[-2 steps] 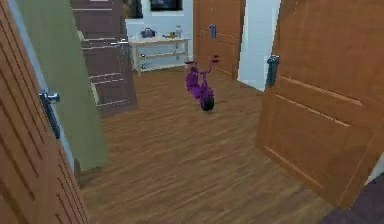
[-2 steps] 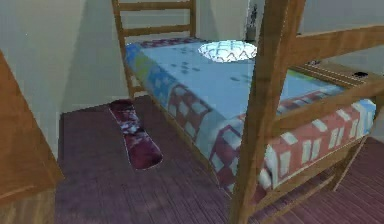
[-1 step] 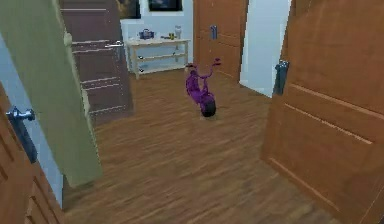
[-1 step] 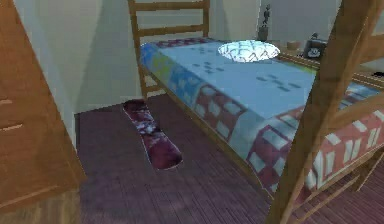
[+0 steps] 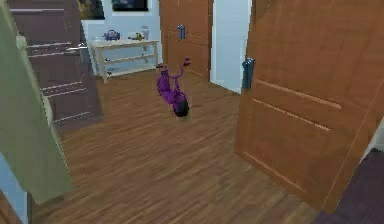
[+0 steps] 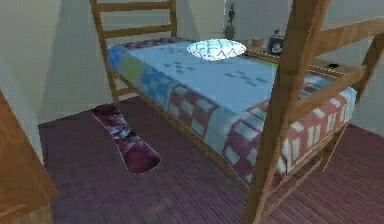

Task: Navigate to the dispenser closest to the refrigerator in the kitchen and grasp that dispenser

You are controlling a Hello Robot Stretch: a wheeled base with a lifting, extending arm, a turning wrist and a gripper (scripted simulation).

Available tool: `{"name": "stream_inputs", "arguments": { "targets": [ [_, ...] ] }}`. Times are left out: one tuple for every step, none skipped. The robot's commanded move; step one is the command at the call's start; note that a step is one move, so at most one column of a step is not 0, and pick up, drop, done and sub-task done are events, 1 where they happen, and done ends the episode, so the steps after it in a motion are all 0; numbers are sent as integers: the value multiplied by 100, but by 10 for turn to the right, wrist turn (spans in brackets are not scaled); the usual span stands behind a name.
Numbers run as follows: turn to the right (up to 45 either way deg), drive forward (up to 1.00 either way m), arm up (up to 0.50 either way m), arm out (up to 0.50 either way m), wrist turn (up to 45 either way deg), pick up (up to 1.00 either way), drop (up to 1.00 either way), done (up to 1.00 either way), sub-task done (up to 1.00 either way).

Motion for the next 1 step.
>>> {"name": "stream_inputs", "arguments": {
  "targets": [
    [0, 100, 0, 0, 0, 0, 0, 0, 0]
  ]
}}
